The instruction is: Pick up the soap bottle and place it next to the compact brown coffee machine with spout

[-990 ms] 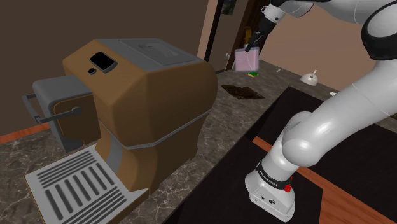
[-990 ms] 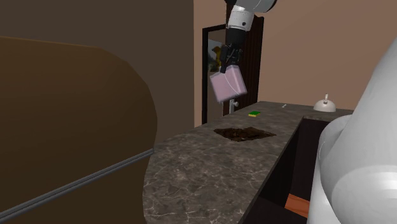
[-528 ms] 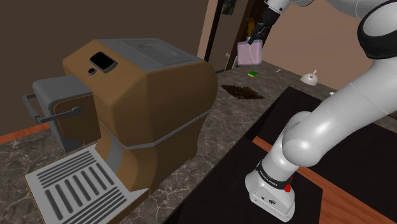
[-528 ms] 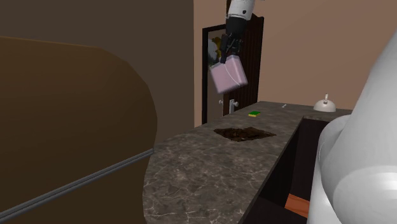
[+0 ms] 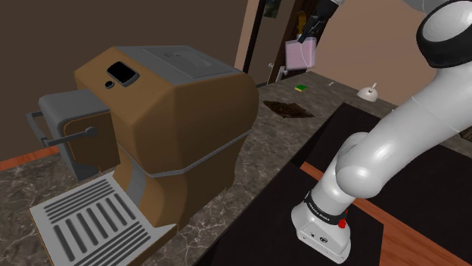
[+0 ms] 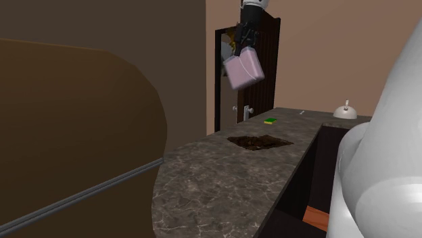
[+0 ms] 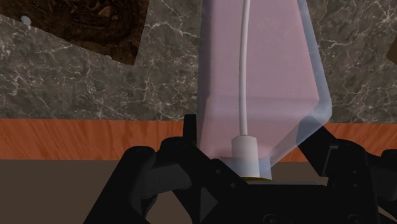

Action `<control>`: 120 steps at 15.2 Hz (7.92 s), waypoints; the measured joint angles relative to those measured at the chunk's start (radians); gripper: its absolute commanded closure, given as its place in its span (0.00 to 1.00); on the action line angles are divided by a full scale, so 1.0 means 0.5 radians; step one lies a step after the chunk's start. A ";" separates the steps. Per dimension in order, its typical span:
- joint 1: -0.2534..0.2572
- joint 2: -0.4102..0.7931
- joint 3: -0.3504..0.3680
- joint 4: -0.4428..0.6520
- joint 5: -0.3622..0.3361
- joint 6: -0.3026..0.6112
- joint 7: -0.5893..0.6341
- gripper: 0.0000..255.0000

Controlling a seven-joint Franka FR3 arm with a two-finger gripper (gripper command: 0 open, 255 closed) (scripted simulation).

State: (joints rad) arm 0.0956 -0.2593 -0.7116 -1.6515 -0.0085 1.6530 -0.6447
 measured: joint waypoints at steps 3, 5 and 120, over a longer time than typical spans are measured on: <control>0.009 0.047 -0.018 0.132 0.029 -0.096 -0.010 1.00; 0.013 0.093 -0.043 0.232 0.059 -0.161 -0.030 1.00; 0.382 -1.190 1.243 -2.041 -0.225 0.832 1.758 1.00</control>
State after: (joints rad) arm 0.2864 -0.8545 -0.0903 -2.6722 -0.1211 2.0688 0.2345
